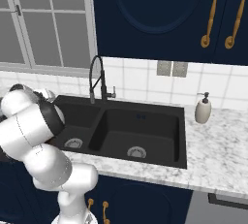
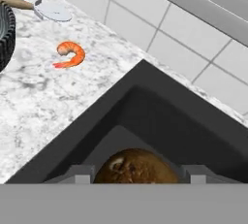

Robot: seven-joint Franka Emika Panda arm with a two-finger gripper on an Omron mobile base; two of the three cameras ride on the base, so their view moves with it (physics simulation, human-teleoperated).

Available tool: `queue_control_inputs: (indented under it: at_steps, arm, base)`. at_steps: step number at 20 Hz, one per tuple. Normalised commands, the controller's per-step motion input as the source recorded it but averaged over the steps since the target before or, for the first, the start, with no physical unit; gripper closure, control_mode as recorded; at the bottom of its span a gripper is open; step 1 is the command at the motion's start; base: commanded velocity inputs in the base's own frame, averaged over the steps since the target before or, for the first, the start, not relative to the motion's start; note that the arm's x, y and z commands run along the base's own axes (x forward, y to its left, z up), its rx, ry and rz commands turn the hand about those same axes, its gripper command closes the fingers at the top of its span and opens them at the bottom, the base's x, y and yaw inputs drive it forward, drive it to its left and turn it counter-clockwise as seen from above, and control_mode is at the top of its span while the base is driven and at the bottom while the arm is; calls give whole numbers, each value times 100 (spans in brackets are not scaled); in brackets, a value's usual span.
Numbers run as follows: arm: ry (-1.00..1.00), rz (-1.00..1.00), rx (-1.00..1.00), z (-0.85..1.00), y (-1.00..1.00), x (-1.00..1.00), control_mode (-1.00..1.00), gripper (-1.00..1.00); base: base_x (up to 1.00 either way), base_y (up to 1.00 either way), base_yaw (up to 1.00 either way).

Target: Pick the mushroom from the sink and place it in the bowl. Then pick the bowl and place it in the microwave. Then close the microwave door and press the start button.

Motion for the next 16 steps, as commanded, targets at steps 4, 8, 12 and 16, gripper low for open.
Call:
queue_control_inputs:
  at_steps: [4,8,12,16]
  arm:
    - [9,10,9,100,21,-41,-100,100]
    - [10,8,8,100,13,-47,-100,100]
    - [16,6,0,98,19,-36,-100,100]
    - [25,0,10,47,19,-37,-100,100]
  base:
    - [0,0,0]
    - [0,0,0]
    - [0,0,0]
    - [0,0,0]
